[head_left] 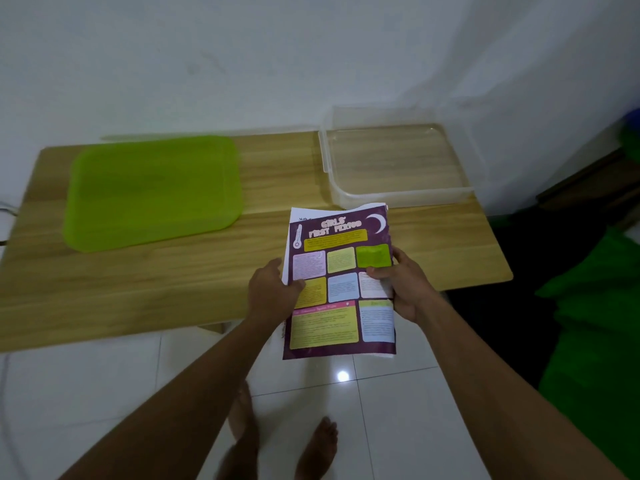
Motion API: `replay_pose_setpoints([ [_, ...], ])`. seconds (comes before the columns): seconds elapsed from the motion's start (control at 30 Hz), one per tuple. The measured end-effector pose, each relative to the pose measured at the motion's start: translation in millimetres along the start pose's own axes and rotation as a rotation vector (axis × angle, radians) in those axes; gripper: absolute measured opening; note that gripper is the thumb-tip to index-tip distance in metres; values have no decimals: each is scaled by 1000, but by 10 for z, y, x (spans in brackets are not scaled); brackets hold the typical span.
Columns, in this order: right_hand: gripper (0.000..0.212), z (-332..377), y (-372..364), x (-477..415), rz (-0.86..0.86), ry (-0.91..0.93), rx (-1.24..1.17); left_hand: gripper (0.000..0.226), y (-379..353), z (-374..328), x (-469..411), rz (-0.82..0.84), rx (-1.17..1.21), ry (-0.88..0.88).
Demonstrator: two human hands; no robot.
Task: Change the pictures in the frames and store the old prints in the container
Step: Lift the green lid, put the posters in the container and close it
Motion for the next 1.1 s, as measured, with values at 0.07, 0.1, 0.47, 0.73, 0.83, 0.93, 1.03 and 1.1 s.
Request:
replay_pose_setpoints([
  [0.07, 49, -39, -8, 7, 20, -34, 13, 72, 23, -19, -13, 27, 55, 73],
  [0.1, 44, -52, -11, 16, 37, -44, 20, 75, 42, -28, -29, 44, 110, 118],
  [0.47, 43, -88, -24, 235, 52, -33, 83, 31, 287, -75, 61, 254, 530, 128],
  [0.73, 50, 121, -204, 665, -71, 196, 106, 67, 659, -281, 264, 246, 605, -149],
  [0.83, 54, 273, -332, 833, -70, 326, 114, 81, 848, -433, 251, 227, 540, -211],
  [0.93, 65, 503, -449, 956, -58, 475, 200, 85, 1015, -607, 222, 238, 549, -265],
  [1.03, 72, 693, -474, 998, -77, 555, 246, 85, 1094, -794, 172, 250, 546, -313],
  [1.1, 77, 830, -410, 974, -120, 569, 263, 81, 1106, -940, 150, 249, 546, -354],
])
Point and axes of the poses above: each hand's wrist, its own x-axis away from the middle knuckle, its own y-axis out of the back of the hand, z = x × y, the point moved 1 cm from there along -x, towards the middle knuckle, and after that the axes turned 3 degrees about z, right-handed, at the moved point
